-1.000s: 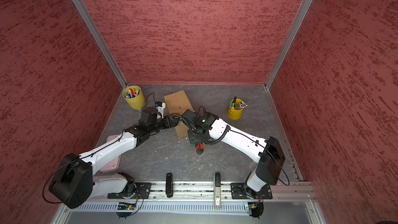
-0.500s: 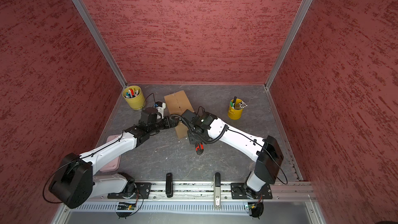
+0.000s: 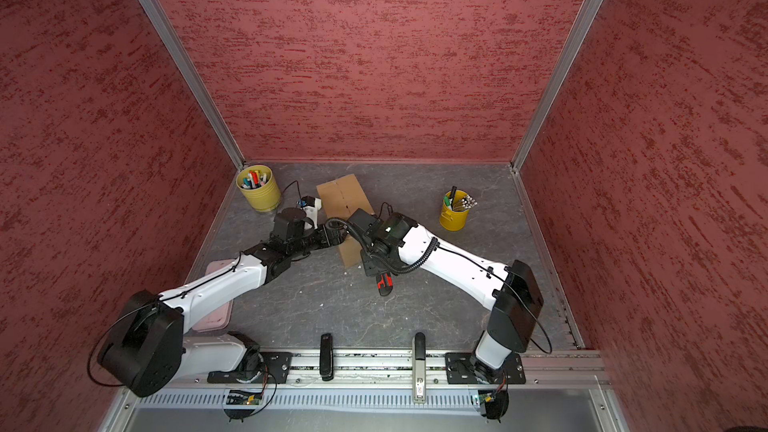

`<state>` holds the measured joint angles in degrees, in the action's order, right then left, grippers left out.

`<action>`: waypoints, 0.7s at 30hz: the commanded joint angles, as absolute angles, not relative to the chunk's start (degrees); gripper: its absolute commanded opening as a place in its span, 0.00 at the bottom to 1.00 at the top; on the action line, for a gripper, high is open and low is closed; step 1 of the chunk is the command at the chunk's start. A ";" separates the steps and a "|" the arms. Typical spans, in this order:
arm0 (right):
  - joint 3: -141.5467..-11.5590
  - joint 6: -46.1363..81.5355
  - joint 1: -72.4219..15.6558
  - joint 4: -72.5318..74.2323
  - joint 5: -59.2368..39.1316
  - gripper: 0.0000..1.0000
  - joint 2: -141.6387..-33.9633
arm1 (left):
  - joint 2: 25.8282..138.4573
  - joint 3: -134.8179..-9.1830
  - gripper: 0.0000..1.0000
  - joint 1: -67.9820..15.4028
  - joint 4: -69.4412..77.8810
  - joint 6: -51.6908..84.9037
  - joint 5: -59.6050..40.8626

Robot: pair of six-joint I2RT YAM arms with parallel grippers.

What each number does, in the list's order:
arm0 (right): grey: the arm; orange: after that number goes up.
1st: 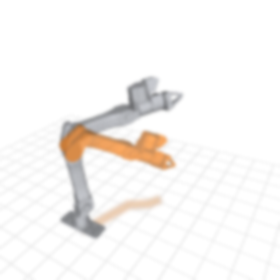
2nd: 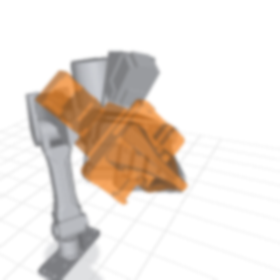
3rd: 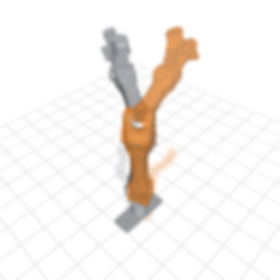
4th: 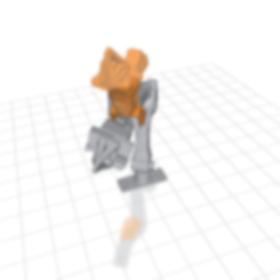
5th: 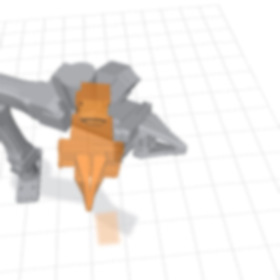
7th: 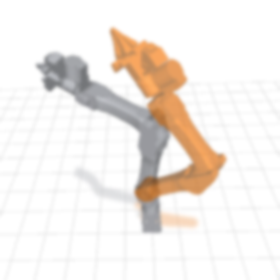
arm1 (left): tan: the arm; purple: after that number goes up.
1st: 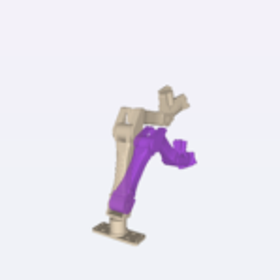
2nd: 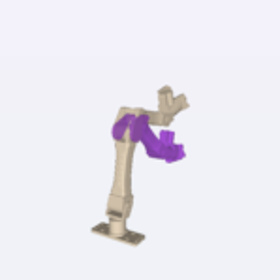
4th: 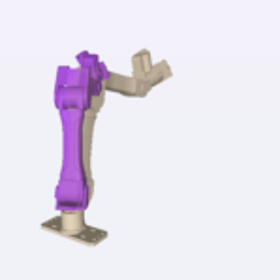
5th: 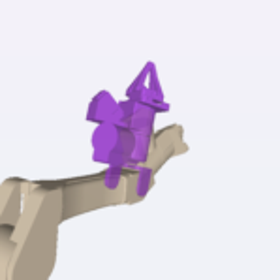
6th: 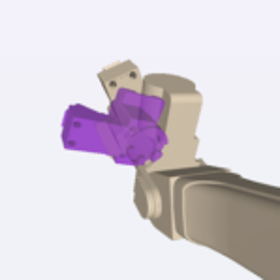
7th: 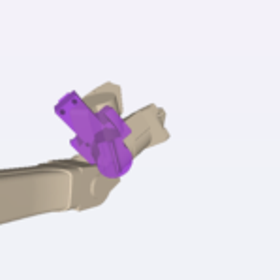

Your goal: Unpack the express box

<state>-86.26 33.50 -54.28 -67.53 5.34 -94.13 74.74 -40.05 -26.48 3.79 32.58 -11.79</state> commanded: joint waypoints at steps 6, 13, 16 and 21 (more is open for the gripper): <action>-90.22 32.39 -54.67 -69.31 7.84 0.00 -95.80 | 75.92 -38.54 1.00 -27.16 3.52 31.88 -12.96; -92.31 32.08 -54.67 -71.33 8.78 0.00 -96.63 | 76.09 -39.76 1.00 -27.13 3.60 31.73 -12.93; -93.05 31.83 -54.75 -72.36 9.23 0.00 -97.19 | 76.14 -40.64 1.00 -27.07 3.52 31.38 -12.80; -93.60 31.38 -54.84 -72.91 9.23 0.00 -97.90 | 76.38 -41.70 1.00 -27.06 3.60 31.19 -12.90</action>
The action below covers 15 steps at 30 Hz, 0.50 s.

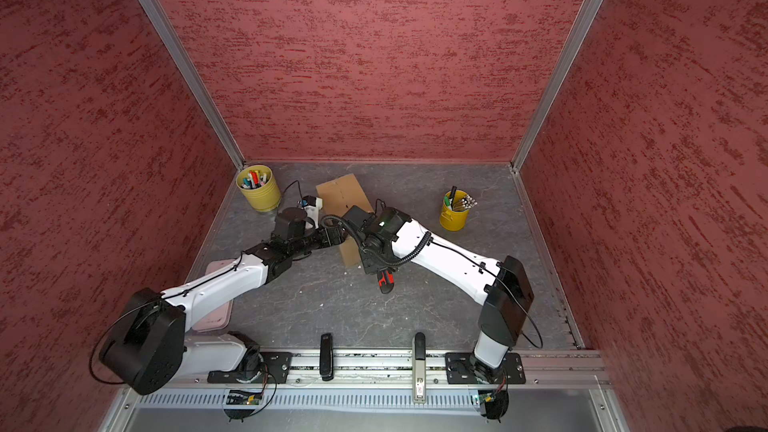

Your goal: Unpack the express box

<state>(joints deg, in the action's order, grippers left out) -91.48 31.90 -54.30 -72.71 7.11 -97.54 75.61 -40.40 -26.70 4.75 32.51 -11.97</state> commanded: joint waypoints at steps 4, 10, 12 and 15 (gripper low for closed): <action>-93.60 31.29 -55.01 -73.10 9.74 0.00 -98.01 | 76.53 -42.08 1.00 -26.98 3.86 31.10 -12.89; -93.69 31.10 -55.28 -73.34 10.10 0.00 -98.22 | 76.56 -42.36 1.00 -26.83 4.31 31.57 -12.51; -93.91 31.12 -55.37 -73.52 10.37 0.00 -98.18 | 76.62 -42.44 1.00 -26.76 4.39 31.68 -12.43; -94.37 31.03 -55.46 -73.81 10.70 0.00 -98.18 | 76.62 -42.63 1.00 -26.78 4.39 31.55 -12.54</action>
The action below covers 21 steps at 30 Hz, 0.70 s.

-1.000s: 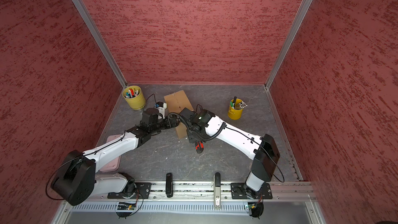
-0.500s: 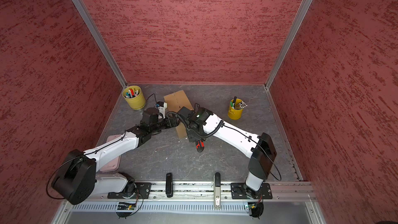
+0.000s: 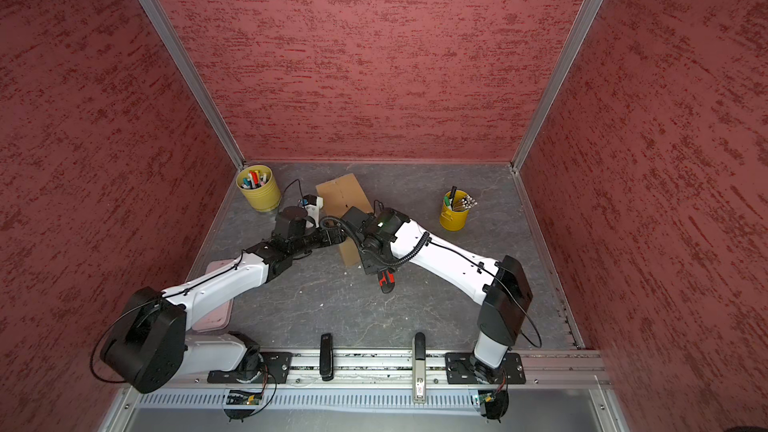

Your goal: Unpack the express box

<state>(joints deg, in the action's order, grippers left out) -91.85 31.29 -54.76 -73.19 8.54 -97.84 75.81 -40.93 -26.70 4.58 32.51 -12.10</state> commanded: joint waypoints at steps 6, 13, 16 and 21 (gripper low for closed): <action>-95.09 30.67 -55.55 -74.22 10.90 0.00 -98.70 | 76.64 -42.37 1.00 -26.79 4.57 31.61 -12.83; -96.13 30.41 -55.90 -74.53 10.76 0.00 -99.65 | 76.59 -42.27 1.00 -26.72 4.93 31.55 -12.90; -96.26 30.35 -56.16 -74.88 10.72 0.00 -99.92 | 76.73 -42.53 1.00 -26.72 5.16 31.55 -12.87; -96.46 30.50 -56.67 -75.26 10.80 0.00 -100.33 | 76.73 -42.97 1.00 -26.72 5.44 31.68 -12.80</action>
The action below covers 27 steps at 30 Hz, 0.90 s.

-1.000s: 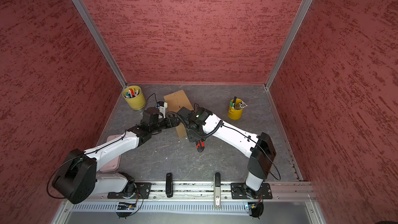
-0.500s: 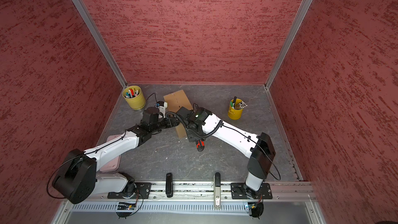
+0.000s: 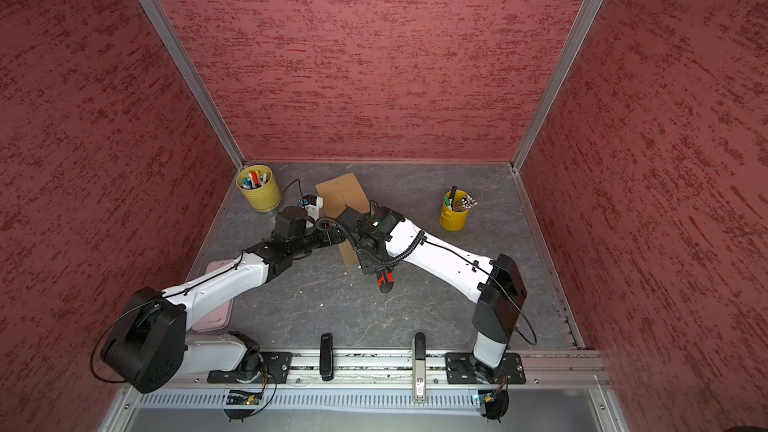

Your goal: Unpack the express box

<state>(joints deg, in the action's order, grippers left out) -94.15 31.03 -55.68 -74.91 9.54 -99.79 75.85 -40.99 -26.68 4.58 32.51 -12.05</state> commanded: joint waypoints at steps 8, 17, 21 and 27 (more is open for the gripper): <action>-96.85 30.76 -57.37 -75.48 11.07 0.00 -100.37 | 76.87 -43.05 1.00 -26.72 5.73 31.85 -13.04; -97.88 31.20 -57.66 -76.18 12.30 0.00 -100.93 | 76.84 -42.28 1.00 -26.81 6.50 32.77 -13.44; -99.11 31.83 -57.91 -77.72 14.03 0.00 -101.54 | 76.73 -42.19 1.00 -26.81 6.77 33.21 -13.71; -100.26 31.64 -58.10 -78.57 14.94 0.00 -102.80 | 76.81 -42.42 1.00 -27.03 7.03 33.22 -14.16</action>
<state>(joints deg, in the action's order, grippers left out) -98.13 31.09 -57.43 -78.06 12.71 -102.15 75.88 -41.82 -26.70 4.99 32.75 -12.43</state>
